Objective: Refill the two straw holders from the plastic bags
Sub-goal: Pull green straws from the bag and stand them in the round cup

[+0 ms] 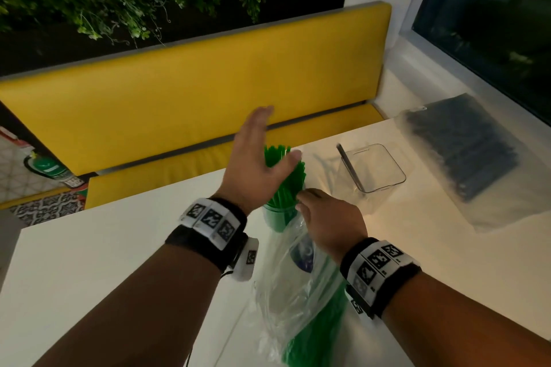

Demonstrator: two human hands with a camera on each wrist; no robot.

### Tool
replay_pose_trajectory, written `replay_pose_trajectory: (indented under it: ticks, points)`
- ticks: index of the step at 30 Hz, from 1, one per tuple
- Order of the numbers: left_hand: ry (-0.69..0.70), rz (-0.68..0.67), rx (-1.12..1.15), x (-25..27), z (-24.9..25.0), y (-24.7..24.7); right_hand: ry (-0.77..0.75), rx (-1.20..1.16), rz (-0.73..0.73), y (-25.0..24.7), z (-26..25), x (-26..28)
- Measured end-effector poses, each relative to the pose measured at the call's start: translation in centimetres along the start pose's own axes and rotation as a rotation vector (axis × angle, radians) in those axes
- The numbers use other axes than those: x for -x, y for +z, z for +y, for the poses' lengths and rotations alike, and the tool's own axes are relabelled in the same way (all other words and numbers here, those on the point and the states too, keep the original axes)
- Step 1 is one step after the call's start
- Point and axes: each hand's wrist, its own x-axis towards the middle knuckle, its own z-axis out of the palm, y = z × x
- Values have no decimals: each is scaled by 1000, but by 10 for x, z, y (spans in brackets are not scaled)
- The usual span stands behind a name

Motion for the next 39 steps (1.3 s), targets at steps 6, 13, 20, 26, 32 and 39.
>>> replay_pose_trajectory:
  ticks: [6,13,20,26,32,39]
  points:
    - [186,-114,-622,1,3,23,14,-42,0,-2,-2,4]
    - [152,-172,-731,-10,-11,19,3,-124,32,-2,0,8]
    - [379,148,-287,64,32,-1,118,-421,-89,-19,11,34]
    - [-293,-388,68,177,35,71,115,-765,-258,-21,17,57]
    - [-652,-349,283,176,19,107,130,-949,-395,-11,19,80]
    - [-482,-787,110,185,10,112,109,-916,-334,-21,16,95]
